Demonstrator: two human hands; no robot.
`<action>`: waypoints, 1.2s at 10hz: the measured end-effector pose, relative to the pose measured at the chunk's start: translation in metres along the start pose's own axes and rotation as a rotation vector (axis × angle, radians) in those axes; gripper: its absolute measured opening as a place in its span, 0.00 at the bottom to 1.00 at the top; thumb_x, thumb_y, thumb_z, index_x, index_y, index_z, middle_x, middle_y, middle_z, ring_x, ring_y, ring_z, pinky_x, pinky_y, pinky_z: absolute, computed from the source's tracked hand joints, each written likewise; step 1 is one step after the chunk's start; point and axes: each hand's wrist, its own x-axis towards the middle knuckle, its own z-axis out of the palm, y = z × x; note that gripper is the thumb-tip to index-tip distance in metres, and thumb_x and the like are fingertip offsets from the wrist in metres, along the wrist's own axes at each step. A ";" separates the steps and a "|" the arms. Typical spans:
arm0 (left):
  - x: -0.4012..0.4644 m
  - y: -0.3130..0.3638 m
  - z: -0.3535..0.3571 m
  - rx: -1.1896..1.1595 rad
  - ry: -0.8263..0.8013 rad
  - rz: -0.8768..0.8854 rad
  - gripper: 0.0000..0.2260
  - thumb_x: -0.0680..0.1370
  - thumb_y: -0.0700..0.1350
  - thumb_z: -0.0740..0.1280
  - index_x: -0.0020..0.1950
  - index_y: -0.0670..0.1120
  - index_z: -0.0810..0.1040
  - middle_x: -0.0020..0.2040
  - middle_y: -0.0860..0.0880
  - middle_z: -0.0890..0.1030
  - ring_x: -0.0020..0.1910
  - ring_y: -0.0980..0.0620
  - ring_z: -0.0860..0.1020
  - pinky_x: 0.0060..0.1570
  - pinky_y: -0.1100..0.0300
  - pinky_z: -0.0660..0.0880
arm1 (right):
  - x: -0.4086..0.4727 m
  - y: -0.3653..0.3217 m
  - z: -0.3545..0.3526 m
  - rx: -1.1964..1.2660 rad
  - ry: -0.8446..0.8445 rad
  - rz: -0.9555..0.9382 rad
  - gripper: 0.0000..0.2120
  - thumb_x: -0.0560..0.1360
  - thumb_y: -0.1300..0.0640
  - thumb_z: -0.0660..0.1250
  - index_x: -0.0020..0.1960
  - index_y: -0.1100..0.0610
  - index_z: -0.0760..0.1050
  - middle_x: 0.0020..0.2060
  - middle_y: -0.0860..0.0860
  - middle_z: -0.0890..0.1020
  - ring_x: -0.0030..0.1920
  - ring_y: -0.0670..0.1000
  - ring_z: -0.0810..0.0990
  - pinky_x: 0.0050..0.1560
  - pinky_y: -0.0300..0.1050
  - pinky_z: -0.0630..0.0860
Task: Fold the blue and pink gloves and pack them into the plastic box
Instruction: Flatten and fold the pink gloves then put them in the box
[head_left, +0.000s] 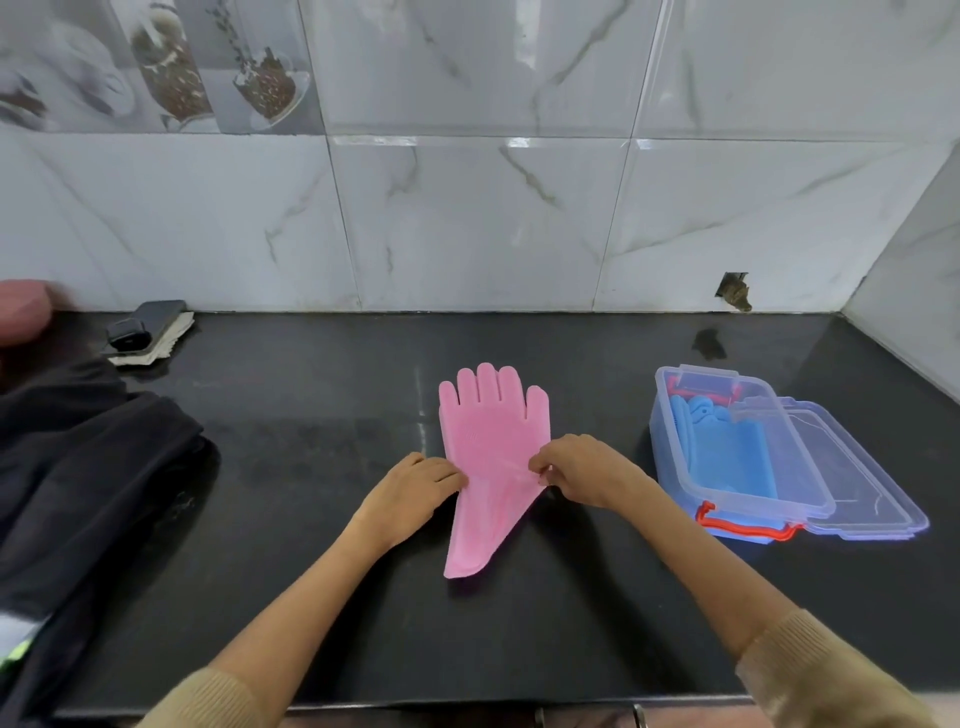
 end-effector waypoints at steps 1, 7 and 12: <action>0.007 0.003 -0.005 0.011 0.058 -0.031 0.15 0.64 0.35 0.74 0.49 0.45 0.83 0.43 0.51 0.85 0.37 0.49 0.83 0.43 0.61 0.79 | 0.001 0.000 0.001 0.061 -0.009 0.027 0.17 0.78 0.61 0.62 0.65 0.53 0.75 0.62 0.51 0.80 0.58 0.54 0.80 0.66 0.49 0.72; 0.054 -0.005 0.020 -0.358 0.161 -0.665 0.11 0.81 0.45 0.54 0.40 0.43 0.64 0.31 0.48 0.72 0.32 0.45 0.67 0.35 0.56 0.63 | 0.045 0.022 -0.015 0.530 0.123 0.165 0.09 0.79 0.52 0.53 0.57 0.53 0.66 0.39 0.48 0.76 0.32 0.50 0.77 0.30 0.39 0.70; 0.071 -0.004 0.023 -0.396 0.220 -0.856 0.17 0.83 0.49 0.48 0.67 0.40 0.61 0.42 0.43 0.81 0.44 0.40 0.79 0.39 0.52 0.70 | 0.081 0.017 0.003 0.313 0.276 0.156 0.14 0.81 0.54 0.47 0.66 0.52 0.59 0.27 0.48 0.71 0.24 0.48 0.69 0.35 0.46 0.72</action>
